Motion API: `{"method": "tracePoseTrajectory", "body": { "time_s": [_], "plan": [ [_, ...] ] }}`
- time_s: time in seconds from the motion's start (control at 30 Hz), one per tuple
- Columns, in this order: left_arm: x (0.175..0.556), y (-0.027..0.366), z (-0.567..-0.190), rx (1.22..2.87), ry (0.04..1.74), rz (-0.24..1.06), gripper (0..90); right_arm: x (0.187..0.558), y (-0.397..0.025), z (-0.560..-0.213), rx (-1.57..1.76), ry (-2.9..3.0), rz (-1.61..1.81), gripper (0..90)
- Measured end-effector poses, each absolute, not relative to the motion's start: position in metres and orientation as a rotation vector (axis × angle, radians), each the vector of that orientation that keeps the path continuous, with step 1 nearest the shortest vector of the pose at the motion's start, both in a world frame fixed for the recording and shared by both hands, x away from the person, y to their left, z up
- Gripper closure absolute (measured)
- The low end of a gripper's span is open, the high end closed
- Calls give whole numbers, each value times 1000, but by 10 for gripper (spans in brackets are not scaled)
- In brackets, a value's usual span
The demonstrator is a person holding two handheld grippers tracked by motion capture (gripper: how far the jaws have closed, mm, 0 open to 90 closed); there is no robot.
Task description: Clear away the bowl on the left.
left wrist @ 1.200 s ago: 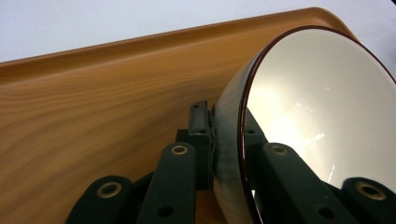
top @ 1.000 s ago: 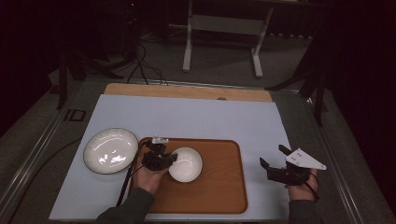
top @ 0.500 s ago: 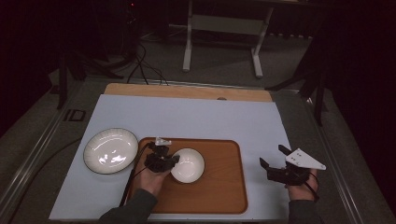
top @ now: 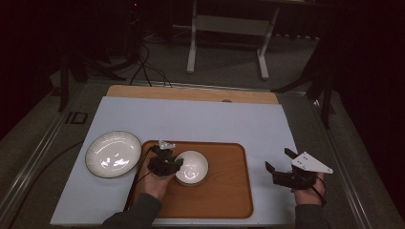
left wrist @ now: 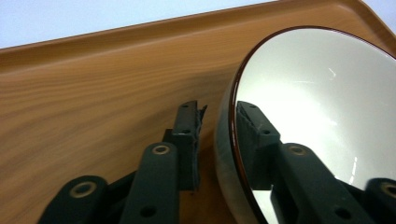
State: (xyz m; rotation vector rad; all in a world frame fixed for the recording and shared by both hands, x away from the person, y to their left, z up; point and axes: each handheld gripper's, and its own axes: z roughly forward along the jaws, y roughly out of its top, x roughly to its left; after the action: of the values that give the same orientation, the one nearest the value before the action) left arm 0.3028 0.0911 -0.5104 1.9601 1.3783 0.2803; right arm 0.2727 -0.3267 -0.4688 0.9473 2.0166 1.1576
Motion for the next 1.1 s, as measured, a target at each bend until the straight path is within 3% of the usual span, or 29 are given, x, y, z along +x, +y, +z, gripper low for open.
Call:
{"method": "tracePoseTrajectory", "body": {
  "time_s": [0.13,0.67,1.1],
  "plan": [
    [302,92,-509,1959,1371,279,609,273,-327,-469,950,2015,1160,139],
    [295,97,-481,1964,1278,369,522,272,-327,-469,952,2013,1162,139],
    [290,152,-451,1807,1297,471,429,272,-328,-468,959,2008,1168,139]
  ]
}}
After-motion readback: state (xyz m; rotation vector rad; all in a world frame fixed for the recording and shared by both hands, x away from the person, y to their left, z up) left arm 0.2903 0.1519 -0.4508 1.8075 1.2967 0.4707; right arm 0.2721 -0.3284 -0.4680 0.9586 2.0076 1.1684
